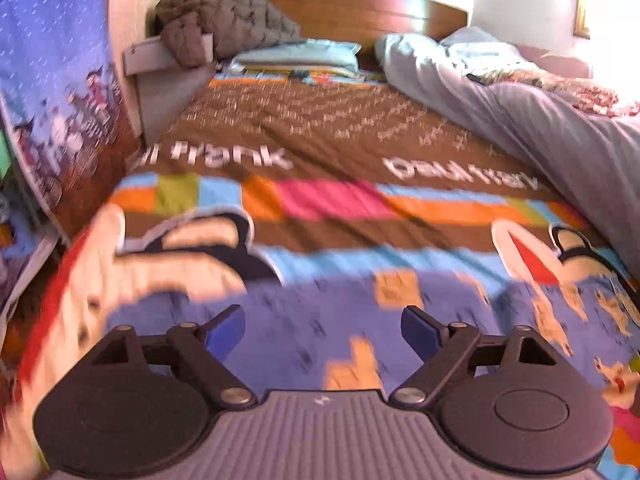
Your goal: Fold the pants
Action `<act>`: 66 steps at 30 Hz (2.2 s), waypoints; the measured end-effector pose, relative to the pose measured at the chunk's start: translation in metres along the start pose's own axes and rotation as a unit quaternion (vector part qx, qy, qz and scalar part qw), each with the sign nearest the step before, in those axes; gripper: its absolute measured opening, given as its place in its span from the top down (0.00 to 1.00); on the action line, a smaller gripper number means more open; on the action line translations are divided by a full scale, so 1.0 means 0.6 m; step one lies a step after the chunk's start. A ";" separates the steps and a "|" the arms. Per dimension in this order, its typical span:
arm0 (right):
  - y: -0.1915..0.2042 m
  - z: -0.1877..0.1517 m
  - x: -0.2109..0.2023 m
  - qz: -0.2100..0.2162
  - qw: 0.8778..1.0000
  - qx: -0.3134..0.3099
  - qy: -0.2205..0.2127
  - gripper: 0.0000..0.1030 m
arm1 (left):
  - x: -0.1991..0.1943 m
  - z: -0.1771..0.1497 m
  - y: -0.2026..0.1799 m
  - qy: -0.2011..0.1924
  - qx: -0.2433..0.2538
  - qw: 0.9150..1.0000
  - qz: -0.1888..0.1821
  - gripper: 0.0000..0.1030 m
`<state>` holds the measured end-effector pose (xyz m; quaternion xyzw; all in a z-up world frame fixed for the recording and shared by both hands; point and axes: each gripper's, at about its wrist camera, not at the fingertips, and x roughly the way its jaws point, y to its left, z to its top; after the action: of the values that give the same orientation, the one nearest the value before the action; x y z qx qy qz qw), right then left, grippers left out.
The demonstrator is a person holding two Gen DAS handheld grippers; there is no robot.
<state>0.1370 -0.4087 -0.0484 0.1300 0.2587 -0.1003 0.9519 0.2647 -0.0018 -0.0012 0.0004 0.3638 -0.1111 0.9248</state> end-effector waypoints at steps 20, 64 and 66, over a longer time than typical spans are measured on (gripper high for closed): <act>0.330 0.031 0.286 0.356 0.869 -0.272 0.209 0.77 | 0.144 0.027 0.036 0.144 0.109 0.972 -0.149 0.90; 0.341 -0.144 0.101 0.180 0.877 -0.442 -0.048 0.08 | 0.120 0.065 -0.094 0.150 0.111 0.974 -0.127 0.93; 0.325 -0.126 0.101 0.178 0.897 -0.402 -0.053 0.04 | 0.104 0.069 -0.105 0.095 0.113 0.985 -0.089 0.93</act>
<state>0.2036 -0.2092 -0.1047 -0.2257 0.1985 0.1763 0.9373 0.3236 -0.0796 -0.0077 0.0833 0.4339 -0.2325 0.8665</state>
